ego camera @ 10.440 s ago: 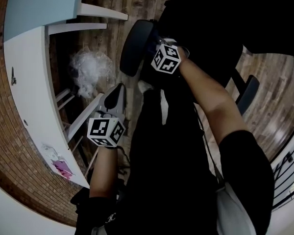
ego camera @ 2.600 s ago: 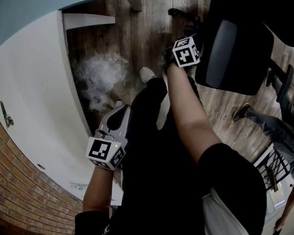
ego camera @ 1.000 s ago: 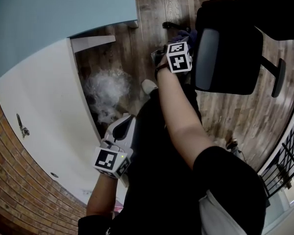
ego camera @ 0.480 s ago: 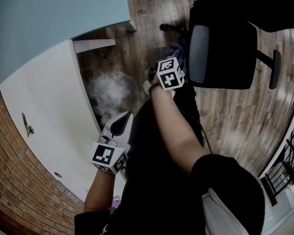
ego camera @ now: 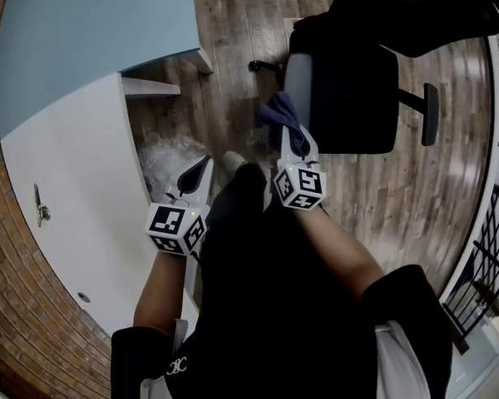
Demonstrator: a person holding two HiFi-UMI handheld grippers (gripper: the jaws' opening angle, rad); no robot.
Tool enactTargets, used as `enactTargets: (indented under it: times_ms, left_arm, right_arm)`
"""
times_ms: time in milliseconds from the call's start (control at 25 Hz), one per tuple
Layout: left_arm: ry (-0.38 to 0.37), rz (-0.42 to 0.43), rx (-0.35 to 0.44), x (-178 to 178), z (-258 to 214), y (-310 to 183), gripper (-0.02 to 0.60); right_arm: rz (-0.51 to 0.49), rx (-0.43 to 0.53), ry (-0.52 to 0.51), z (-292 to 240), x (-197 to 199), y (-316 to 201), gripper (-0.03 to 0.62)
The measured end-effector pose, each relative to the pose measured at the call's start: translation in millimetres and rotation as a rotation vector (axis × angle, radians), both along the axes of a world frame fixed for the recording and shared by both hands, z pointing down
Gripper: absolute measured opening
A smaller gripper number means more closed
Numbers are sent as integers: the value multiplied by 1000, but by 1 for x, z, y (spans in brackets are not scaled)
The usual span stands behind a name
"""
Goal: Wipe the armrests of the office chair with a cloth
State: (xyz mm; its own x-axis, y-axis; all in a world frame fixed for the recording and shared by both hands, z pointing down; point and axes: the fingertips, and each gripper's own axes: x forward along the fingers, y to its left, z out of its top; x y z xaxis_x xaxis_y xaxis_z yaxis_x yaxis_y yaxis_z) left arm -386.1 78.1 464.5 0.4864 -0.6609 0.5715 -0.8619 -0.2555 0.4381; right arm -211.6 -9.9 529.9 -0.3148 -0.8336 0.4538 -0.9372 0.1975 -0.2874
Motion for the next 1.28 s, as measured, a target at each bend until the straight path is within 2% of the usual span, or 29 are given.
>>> enactTargets:
  times_ms: [200, 400, 560, 720, 840, 1040, 1280]
  left_arm:
    - [14, -1, 57, 28, -23, -21, 6]
    - [36, 20, 106, 65, -42, -41, 6]
    - [30, 51, 129, 101, -56, -48, 6]
    - [-2, 46, 148, 143, -71, -48, 6]
    - [-30, 23, 162, 182, -79, -44, 6]
    - [-94, -1, 191, 264, -87, -33, 6]
    - [-68, -66, 196, 352, -97, -14, 6]
  right_arm:
    - [-83, 124, 110, -69, 57, -1, 57]
    - [-48, 183, 186, -104, 114, -3, 55]
    - [3, 203, 189, -122, 159, -4, 55]
    - [-1, 232, 169, -137, 208, -7, 55]
    - [-67, 256, 172, -143, 245, -7, 55]
    - [-237, 269, 149, -144, 309, 0, 54]
    - [-365, 289, 135, -160, 379, 15, 52]
